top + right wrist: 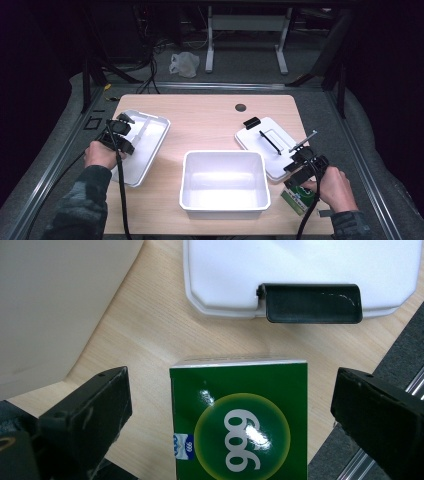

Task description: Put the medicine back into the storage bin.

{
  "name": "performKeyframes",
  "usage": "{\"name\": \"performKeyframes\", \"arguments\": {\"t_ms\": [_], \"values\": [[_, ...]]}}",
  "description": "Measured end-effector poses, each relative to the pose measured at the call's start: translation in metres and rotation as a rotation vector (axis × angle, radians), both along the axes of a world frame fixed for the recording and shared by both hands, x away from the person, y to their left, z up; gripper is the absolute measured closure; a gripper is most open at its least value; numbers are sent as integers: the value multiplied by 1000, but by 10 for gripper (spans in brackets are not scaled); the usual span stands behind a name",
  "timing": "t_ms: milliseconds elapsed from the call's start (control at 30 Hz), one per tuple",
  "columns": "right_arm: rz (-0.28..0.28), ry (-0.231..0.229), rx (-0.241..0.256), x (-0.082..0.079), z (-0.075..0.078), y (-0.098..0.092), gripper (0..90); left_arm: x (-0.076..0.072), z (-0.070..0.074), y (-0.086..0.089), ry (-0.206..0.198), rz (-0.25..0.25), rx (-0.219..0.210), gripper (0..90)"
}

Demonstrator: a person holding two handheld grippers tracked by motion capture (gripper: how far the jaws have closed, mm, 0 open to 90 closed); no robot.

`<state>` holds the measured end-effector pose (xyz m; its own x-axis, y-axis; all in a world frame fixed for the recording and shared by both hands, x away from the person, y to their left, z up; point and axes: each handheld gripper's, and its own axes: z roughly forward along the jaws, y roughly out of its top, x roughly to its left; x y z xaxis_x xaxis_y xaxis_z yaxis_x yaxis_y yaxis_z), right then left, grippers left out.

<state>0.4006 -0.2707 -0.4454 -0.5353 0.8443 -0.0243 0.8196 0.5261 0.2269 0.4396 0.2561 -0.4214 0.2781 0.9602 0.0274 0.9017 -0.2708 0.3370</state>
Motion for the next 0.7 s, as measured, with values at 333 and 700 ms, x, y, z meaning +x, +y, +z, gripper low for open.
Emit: {"name": "performKeyframes", "arguments": {"t_ms": [333, 700], "values": [[0, 1, 2, 0, 0, 1, 27, -2, -35, 7, 18, 94, 12, 892], [-3, -4, -1, 0, 0, 0, 27, 0, -74, 14, 107, 177, 20, 891]]}}
